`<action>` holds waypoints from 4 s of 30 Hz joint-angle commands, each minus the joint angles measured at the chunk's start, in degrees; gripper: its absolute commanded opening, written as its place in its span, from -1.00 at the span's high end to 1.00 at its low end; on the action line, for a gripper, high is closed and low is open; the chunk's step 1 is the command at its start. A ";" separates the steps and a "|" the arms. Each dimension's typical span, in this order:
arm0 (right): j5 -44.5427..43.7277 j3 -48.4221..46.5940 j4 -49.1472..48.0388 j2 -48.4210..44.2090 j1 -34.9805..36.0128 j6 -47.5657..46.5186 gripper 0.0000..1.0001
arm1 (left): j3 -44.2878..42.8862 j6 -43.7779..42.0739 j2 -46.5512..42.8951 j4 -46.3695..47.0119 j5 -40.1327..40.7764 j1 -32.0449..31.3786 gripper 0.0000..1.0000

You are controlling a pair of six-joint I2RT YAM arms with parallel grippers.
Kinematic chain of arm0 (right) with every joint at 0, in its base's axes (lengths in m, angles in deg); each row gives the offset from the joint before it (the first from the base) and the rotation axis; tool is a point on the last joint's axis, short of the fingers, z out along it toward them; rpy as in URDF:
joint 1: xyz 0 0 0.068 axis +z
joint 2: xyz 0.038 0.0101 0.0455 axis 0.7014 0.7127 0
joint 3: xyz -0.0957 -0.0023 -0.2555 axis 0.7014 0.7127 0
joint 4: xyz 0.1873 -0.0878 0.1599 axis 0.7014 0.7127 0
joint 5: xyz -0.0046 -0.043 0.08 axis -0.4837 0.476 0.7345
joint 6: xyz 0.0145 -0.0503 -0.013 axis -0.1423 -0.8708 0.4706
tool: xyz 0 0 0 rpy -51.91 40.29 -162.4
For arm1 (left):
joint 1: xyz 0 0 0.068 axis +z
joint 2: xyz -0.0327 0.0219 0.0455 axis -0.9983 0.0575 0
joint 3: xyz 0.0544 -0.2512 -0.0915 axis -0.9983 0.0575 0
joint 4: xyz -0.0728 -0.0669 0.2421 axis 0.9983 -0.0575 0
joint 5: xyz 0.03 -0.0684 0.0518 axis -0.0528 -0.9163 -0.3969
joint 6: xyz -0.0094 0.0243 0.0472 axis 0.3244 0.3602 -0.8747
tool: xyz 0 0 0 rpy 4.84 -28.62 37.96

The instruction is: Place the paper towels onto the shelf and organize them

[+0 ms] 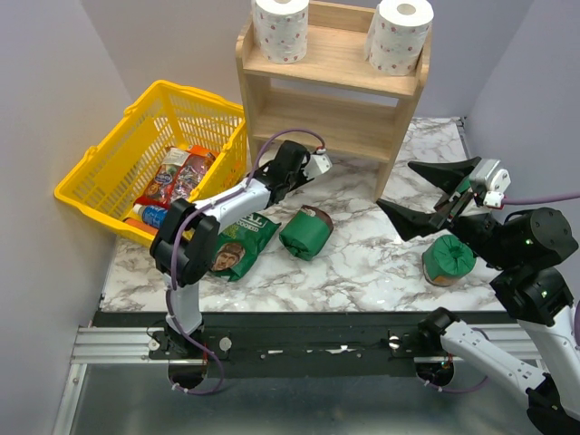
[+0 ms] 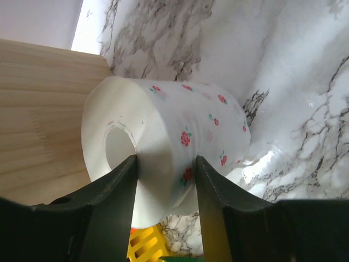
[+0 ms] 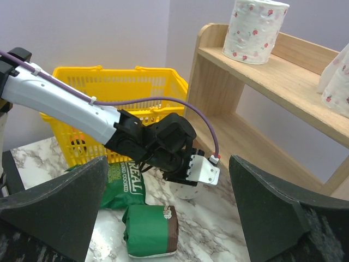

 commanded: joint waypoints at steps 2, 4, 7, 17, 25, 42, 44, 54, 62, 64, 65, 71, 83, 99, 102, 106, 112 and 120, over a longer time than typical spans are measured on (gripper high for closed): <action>0.05 -0.30 0.79 -0.49 0.21 0.62 -1.00 | 1.24 1.42 -6.20 -1.53 -0.56 -0.68 0.14; -0.12 0.23 0.71 -0.84 0.21 0.36 -1.00 | 1.85 2.56 -8.12 -2.66 -0.56 -1.03 0.14; -0.39 0.67 0.88 -1.28 0.30 -0.17 -1.00 | 3.60 4.15 -10.85 -4.07 -0.47 -1.91 0.13; -1.09 1.37 0.80 -1.46 0.21 -2.02 -1.00 | 6.69 4.59 -19.38 -5.83 5.15 -5.95 0.13; -2.06 -0.04 0.97 -2.07 0.21 -2.28 -1.00 | -3.50 4.15 -28.25 -13.82 7.43 -12.45 0.13; -3.20 -3.90 1.94 -3.65 0.30 -3.16 -1.00 | -27.41 -18.33 -26.16 -4.80 10.43 -21.77 0.06; -3.29 -3.99 2.02 -3.74 0.21 -3.07 -1.00 | -28.55 -24.14 -22.74 0.92 10.69 -21.43 0.06; -4.08 -4.69 3.43 -4.71 0.21 -3.16 -1.00 | -45.85 -31.27 -3.67 4.27 8.50 -19.32 0.06; -3.73 -5.05 3.78 -4.98 0.21 -3.77 -1.00 | -48.25 -29.95 0.47 8.14 7.09 -16.59 -0.03; -3.55 -5.22 3.69 -4.89 0.21 -3.77 -1.00 | -48.77 -30.65 1.17 9.53 7.00 -16.50 -0.05; -3.29 -5.31 3.69 -4.89 0.21 -3.86 -1.00 | -49.12 -30.74 1.53 9.72 6.74 -16.07 -0.07; -3.29 -5.22 3.43 -4.62 0.21 -4.48 -1.00 | -51.85 -29.34 4.34 10.69 4.10 -14.04 -0.13; -4.08 -5.05 3.34 -4.45 0.21 -4.83 -1.00 | -53.87 -24.69 5.40 13.86 2.61 -13.86 -0.52; -5.57 -3.20 6.42 -5.50 0.21 -0.79 -1.00 | -41.57 -10.88 -7.17 12.71 1.54 -13.86 -0.82; -5.22 -3.20 6.68 -6.03 0.21 -0.17 -1.00 | -41.30 -10.18 -6.12 11.57 2.52 -12.99 -0.79; -5.57 -3.03 6.86 -6.73 0.21 0.09 -1.00 | -40.78 -10.18 -4.89 10.95 3.57 -12.37 -0.78; -6.80 -3.03 6.86 -5.51 0.21 0.79 -1.00 | -41.21 -8.86 -5.67 10.00 4.80 -11.58 -0.78; -19.09 0.21 9.32 -0.58 0.21 10.28 -1.00 | -28.05 3.78 -17.09 3.75 5.25 -12.19 -0.79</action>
